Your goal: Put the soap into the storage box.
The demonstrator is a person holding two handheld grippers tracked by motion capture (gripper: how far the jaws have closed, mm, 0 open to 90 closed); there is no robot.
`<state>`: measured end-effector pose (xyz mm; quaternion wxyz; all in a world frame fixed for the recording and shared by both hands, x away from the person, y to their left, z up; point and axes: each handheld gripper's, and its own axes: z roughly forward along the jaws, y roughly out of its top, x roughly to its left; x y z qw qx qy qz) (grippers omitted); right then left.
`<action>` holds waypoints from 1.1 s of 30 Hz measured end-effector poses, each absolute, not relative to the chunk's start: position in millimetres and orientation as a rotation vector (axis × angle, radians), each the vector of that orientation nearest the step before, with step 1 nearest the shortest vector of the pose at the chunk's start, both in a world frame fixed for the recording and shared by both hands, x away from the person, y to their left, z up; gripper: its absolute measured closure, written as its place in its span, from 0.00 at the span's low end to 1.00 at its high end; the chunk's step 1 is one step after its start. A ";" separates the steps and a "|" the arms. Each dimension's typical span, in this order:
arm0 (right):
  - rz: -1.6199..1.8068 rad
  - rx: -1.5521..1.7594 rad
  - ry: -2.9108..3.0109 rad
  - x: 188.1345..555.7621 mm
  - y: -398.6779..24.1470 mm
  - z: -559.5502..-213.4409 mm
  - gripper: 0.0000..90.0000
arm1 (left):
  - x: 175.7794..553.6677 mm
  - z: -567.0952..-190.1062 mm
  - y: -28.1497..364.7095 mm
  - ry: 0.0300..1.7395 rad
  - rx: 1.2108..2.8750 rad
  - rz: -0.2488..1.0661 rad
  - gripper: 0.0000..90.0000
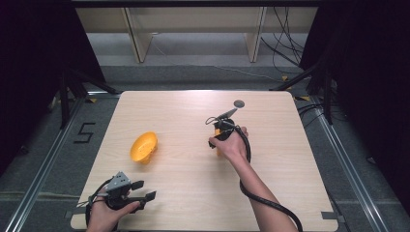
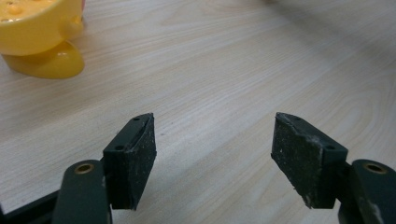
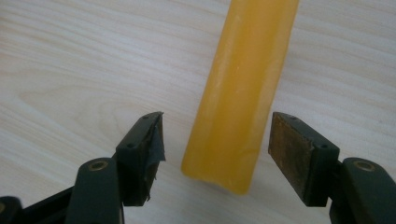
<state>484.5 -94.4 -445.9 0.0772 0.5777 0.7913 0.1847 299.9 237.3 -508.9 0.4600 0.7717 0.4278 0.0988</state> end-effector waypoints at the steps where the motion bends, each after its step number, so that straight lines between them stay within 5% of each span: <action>1: 0.540 1.707 2.387 487.9 -92.6 -448.8 0.44 | 299.9 -509.1 237.0 1.057 1.899 0.248 0.33; 20: 0.422 1.676 2.494 505.0 -103.9 -450.9 0.68 | 300.3 -509.5 238.3 1.048 1.920 0.237 0.33; 27: 0.418 1.182 2.744 490.9 -123.6 -446.3 0.68 | 300.2 -508.2 236.6 0.977 1.936 0.236 0.34; 33: 0.541 0.528 3.114 429.0 -128.5 -428.2 0.69 | 301.8 -501.4 221.6 0.808 1.960 0.207 0.30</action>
